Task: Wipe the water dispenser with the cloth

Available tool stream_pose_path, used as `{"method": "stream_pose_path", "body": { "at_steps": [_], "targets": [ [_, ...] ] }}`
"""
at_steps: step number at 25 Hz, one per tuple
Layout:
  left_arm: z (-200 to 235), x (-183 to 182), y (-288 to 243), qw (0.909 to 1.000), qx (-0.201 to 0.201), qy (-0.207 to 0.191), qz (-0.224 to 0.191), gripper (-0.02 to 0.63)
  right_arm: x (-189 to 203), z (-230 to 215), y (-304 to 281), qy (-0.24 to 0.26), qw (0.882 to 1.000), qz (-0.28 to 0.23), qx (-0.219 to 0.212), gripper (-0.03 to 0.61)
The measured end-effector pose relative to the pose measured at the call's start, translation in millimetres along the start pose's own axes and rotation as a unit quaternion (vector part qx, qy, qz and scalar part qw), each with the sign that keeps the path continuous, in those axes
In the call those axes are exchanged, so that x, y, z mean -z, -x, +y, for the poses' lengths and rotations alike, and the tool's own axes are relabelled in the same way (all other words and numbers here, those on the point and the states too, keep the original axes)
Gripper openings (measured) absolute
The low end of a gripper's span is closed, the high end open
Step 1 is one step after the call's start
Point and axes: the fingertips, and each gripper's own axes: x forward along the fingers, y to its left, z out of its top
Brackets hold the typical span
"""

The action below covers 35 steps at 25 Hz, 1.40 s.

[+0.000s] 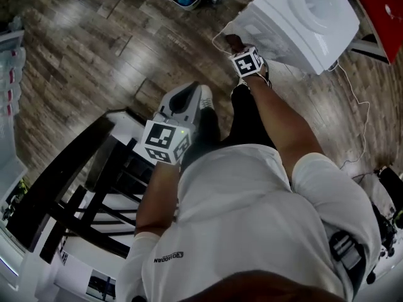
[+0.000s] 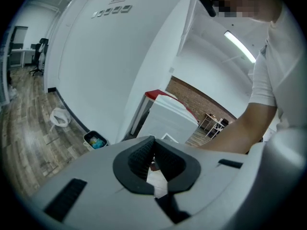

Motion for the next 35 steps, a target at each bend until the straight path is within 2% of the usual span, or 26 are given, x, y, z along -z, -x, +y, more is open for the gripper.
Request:
{"method": "stream_pose_path", "body": {
  "at_steps": [3,5,7,12,15,17,18,22,23,24,25,26,27,31,32,33,35],
  "targets": [
    [-26.5,-1.5,9.9,0.9993,0.031,-0.021,0.008,-0.008,13.3,41.7,41.6,-0.084,0.992,-0.048,-0.080,0.063],
    [-38.8,-5.5,13.1,0.9977,0.053,-0.041,0.010,-0.008,8.5,59.9,77.7,-0.143,0.977,-0.095,-0.123,0.063],
    [-45.7,-16.5,14.1,0.9953,0.073,-0.064,0.004,-0.008,-2.9,66.9,121.2,-0.189,0.960,-0.149,-0.145,0.063],
    [-68.6,-58.3,24.7,0.9858,0.120,-0.114,-0.030,-0.008,-37.1,61.6,251.2,-0.213,0.924,-0.289,-0.134,0.063],
    [-85.7,-73.4,27.4,0.9811,0.143,-0.125,-0.038,-0.008,-48.7,55.4,324.7,-0.224,0.897,-0.363,-0.113,0.064],
    [-94.9,-79.3,23.9,0.9800,0.155,-0.120,-0.036,-0.008,-51.3,54.1,369.5,-0.242,0.871,-0.412,-0.113,0.064],
    [-100.1,-81.9,22.0,0.9792,0.162,-0.118,-0.034,-0.008,-50.6,54.3,390.7,-0.255,0.853,-0.439,-0.120,0.064],
    [-130.0,-95.4,29.3,0.9714,0.193,-0.129,-0.047,-0.008,-31.1,52.7,457.0,-0.321,0.767,-0.526,-0.179,0.064],
    [-139.0,-99.2,34.5,0.9687,0.202,-0.134,-0.053,-0.008,-23.5,51.5,468.6,-0.332,0.752,-0.538,-0.189,0.064],
    [-148.3,-102.3,40.0,0.9659,0.209,-0.141,-0.060,-0.008,-15.6,50.4,478.8,-0.337,0.742,-0.546,-0.192,0.064],
    [-157.4,-104.5,45.1,0.9632,0.214,-0.149,-0.065,-0.008,-7.9,49.8,487.8,-0.335,0.740,-0.552,-0.190,0.064],
    [-166.1,-105.7,49.5,0.9609,0.217,-0.157,-0.070,-0.008,-0.6,49.6,495.5,-0.328,0.744,-0.553,-0.181,0.064],
    [-174.3,-105.8,52.9,0.9591,0.218,-0.165,-0.073,-0.008,6.5,49.8,501.8,-0.316,0.755,-0.550,-0.166,0.063],
    [-207.1,-99.9,58.2,0.9576,0.215,-0.175,-0.081,-0.008,36.6,51.9,523.1,-0.254,0.816,-0.513,-0.081,0.063],
    [-217.1,-97.1,59.5,0.9575,0.216,-0.172,-0.083,-0.008,46.1,51.8,528.8,-0.241,0.828,-0.503,-0.058,0.063],
    [-227.5,-93.7,61.0,0.9569,0.218,-0.172,-0.085,-0.008,56.1,51.5,534.8,-0.232,0.836,-0.495,-0.038,0.063],
    [-247.6,-86.1,64.6,0.9552,0.221,-0.176,-0.089,-0.008,75.3,50.8,547.0,-0.226,0.842,-0.490,-0.016,0.063]
  ]
}}
